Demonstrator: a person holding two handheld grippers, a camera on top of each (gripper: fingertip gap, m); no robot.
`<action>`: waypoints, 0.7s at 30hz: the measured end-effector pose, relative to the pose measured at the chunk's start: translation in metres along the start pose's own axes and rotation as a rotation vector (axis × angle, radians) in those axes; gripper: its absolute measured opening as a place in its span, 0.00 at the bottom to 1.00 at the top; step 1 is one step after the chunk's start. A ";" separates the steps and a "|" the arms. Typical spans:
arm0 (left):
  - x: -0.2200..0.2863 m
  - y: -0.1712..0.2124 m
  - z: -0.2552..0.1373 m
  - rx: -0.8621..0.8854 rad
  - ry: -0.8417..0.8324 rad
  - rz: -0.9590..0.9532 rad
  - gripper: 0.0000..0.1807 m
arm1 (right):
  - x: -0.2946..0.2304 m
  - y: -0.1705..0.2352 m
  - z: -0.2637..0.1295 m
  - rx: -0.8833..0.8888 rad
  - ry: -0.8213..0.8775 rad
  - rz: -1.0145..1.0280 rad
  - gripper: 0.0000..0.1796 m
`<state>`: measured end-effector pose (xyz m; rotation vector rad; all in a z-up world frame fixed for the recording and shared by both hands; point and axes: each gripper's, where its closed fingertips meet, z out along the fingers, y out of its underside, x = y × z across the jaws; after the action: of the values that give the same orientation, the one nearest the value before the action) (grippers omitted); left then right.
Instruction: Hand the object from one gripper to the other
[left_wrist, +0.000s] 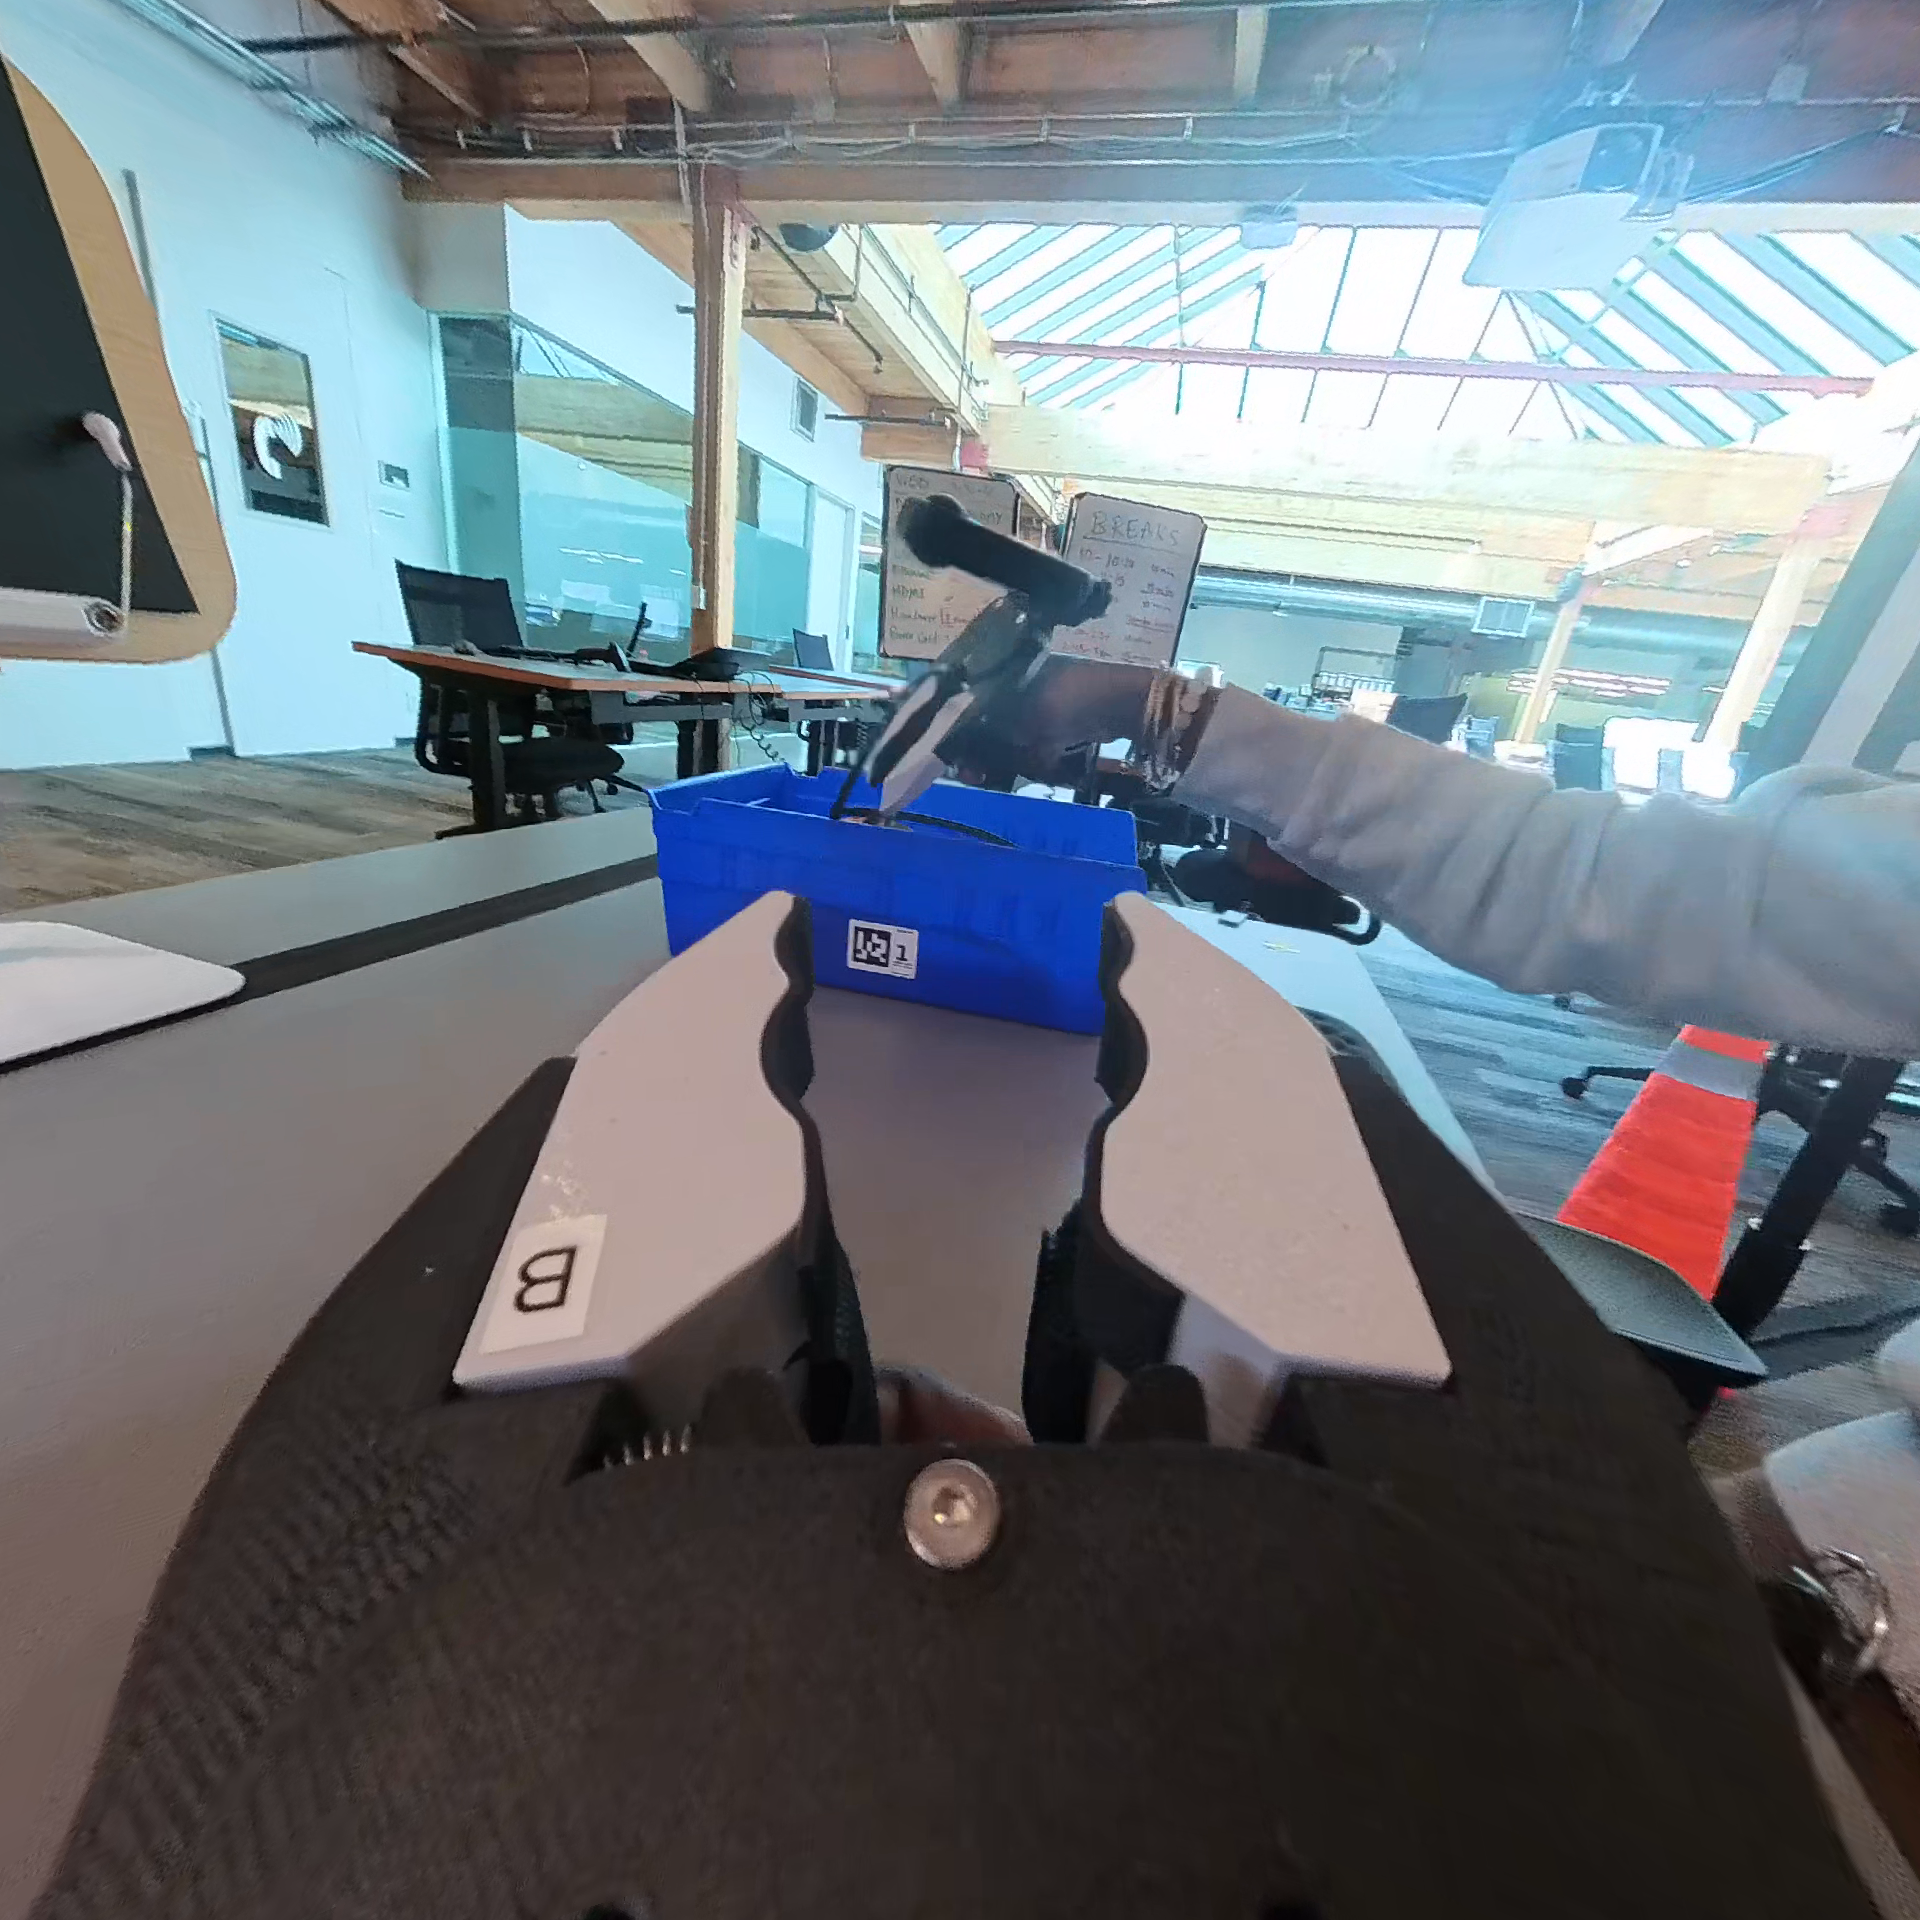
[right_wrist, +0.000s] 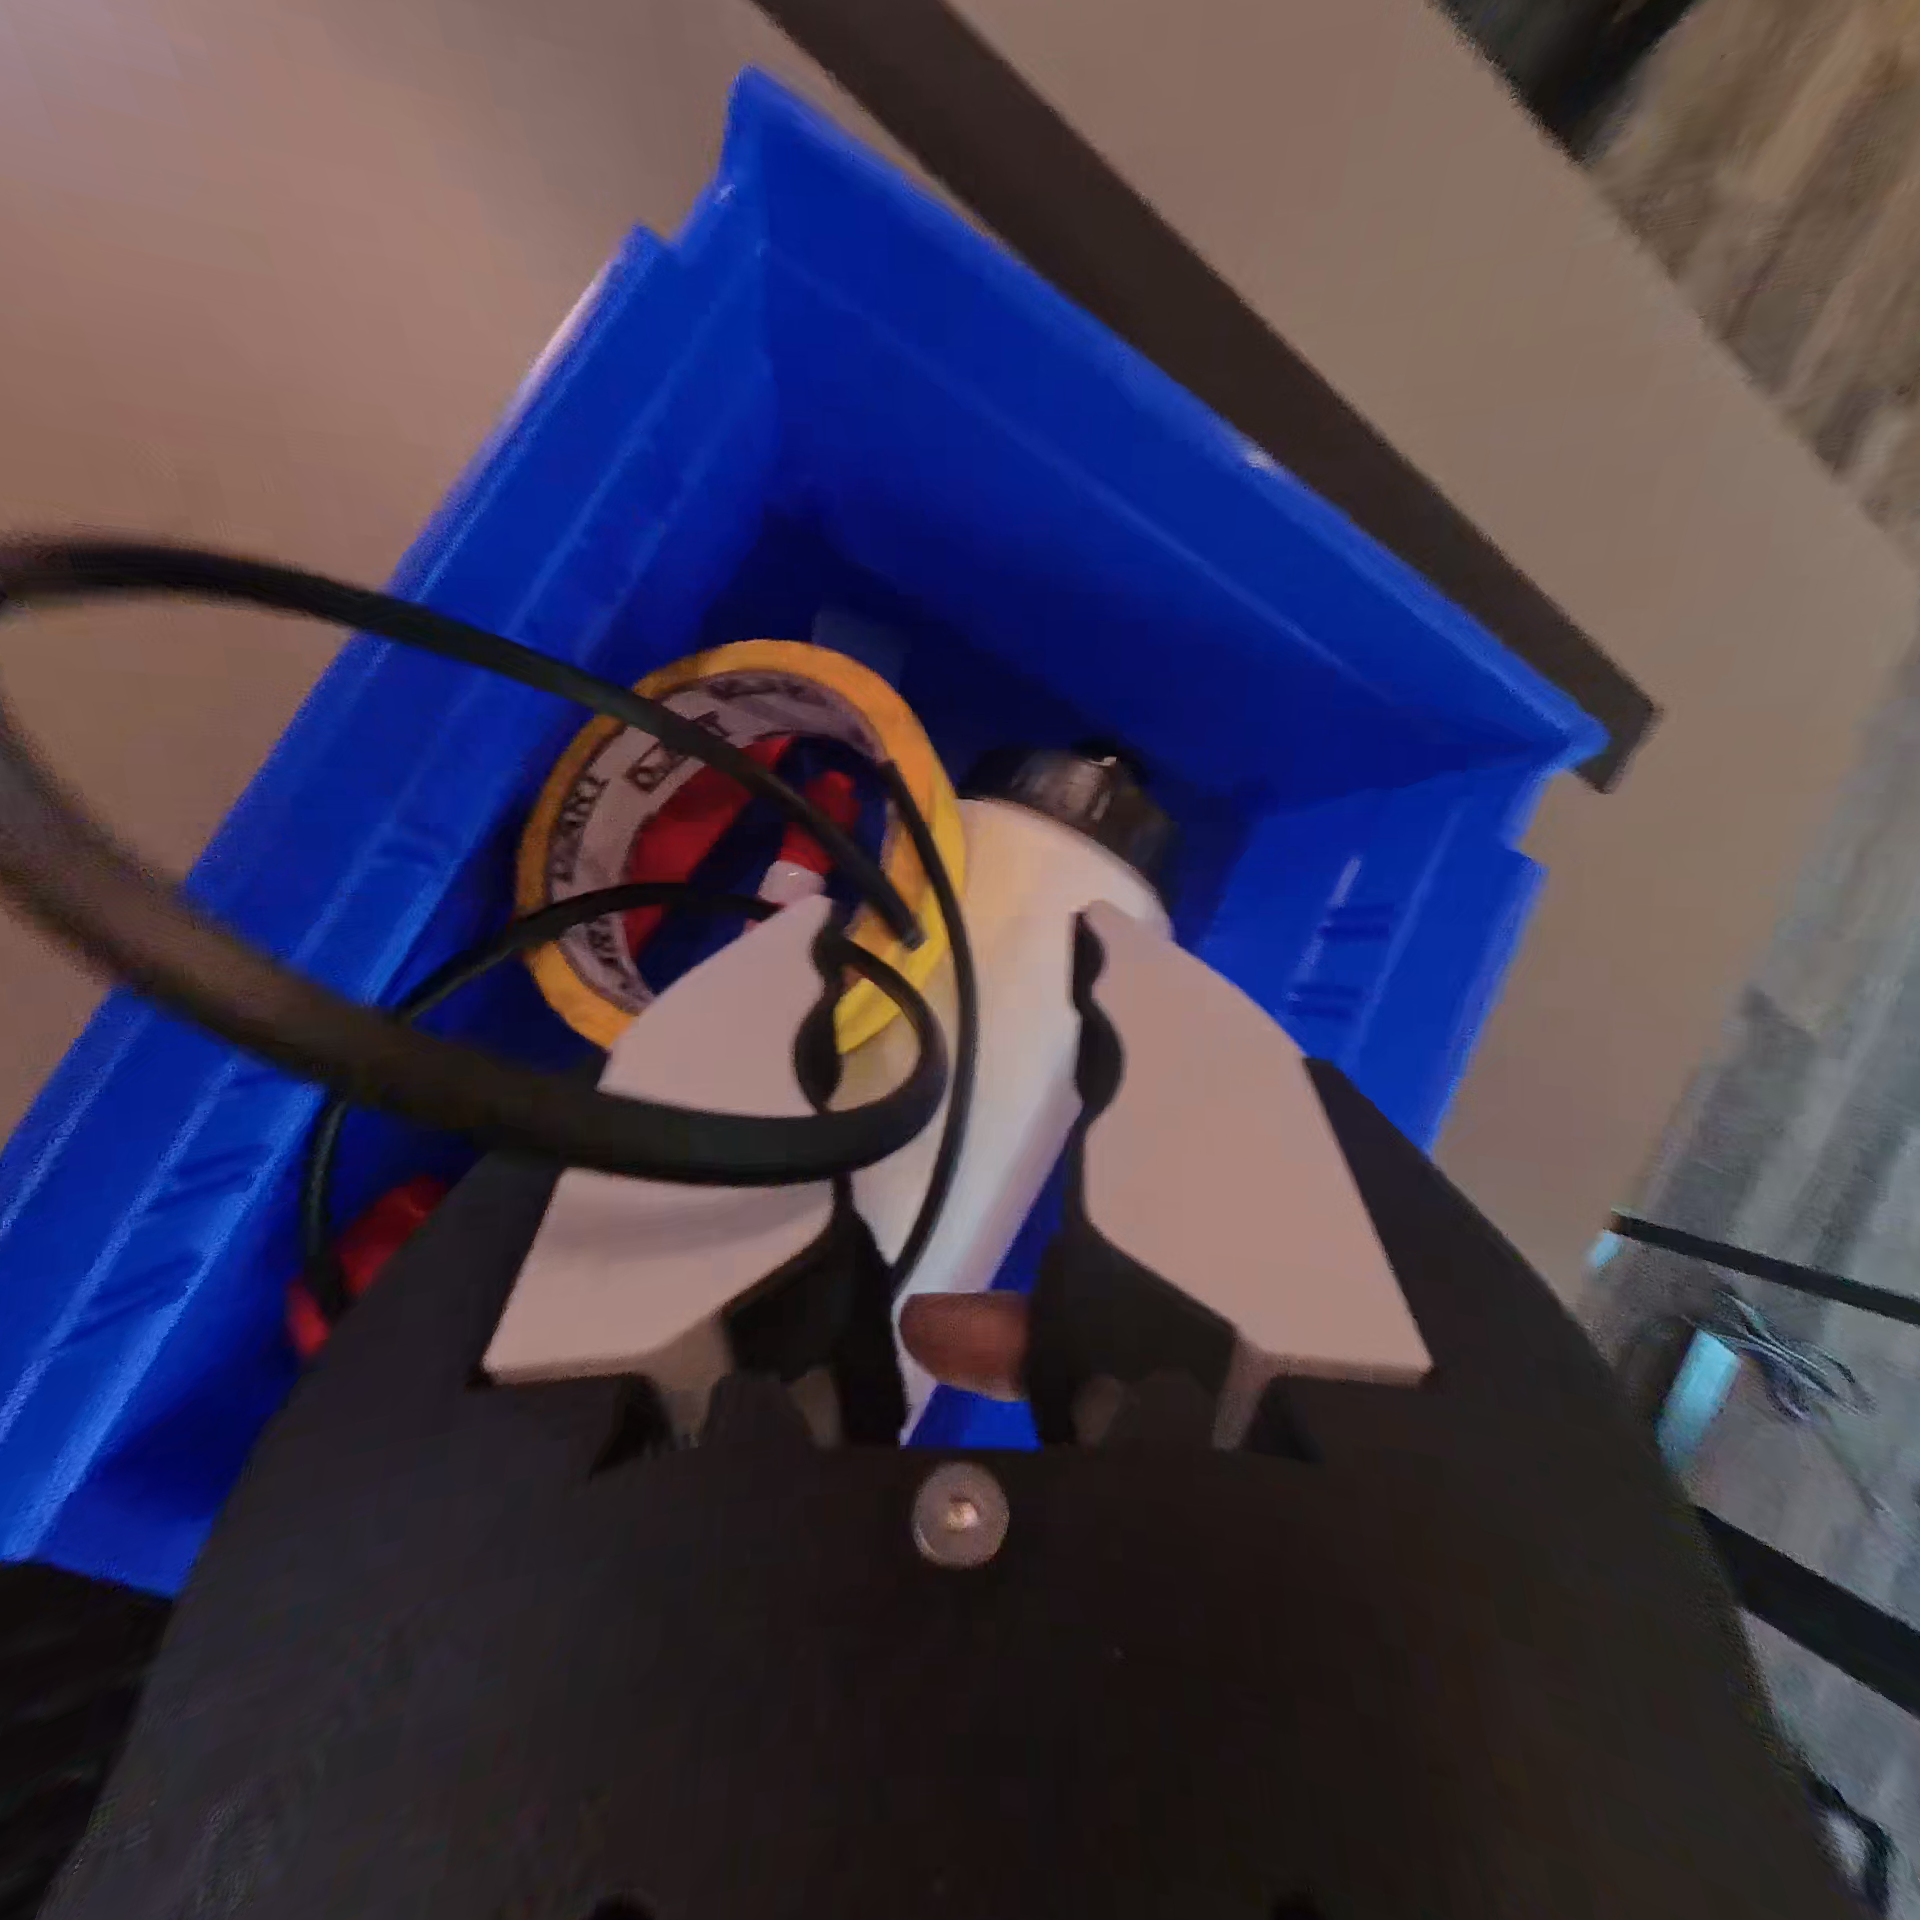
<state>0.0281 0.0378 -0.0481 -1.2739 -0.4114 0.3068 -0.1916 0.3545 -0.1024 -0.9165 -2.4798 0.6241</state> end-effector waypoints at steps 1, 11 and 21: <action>-0.001 0.000 0.000 0.003 -0.011 0.014 0.29 | 0.005 -0.002 -0.004 0.007 0.058 -0.003 0.32; -0.016 0.002 -0.002 -0.016 -0.138 0.160 0.36 | -0.012 -0.047 -0.067 0.132 0.635 -0.279 0.66; -0.014 0.007 0.000 -0.053 -0.129 0.187 0.37 | -0.036 -0.068 -0.081 0.170 0.697 -0.372 0.65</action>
<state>0.0155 0.0340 -0.0570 -1.3513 -0.4125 0.5418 -0.1578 0.3050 -0.0080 -0.4712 -1.8586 0.3064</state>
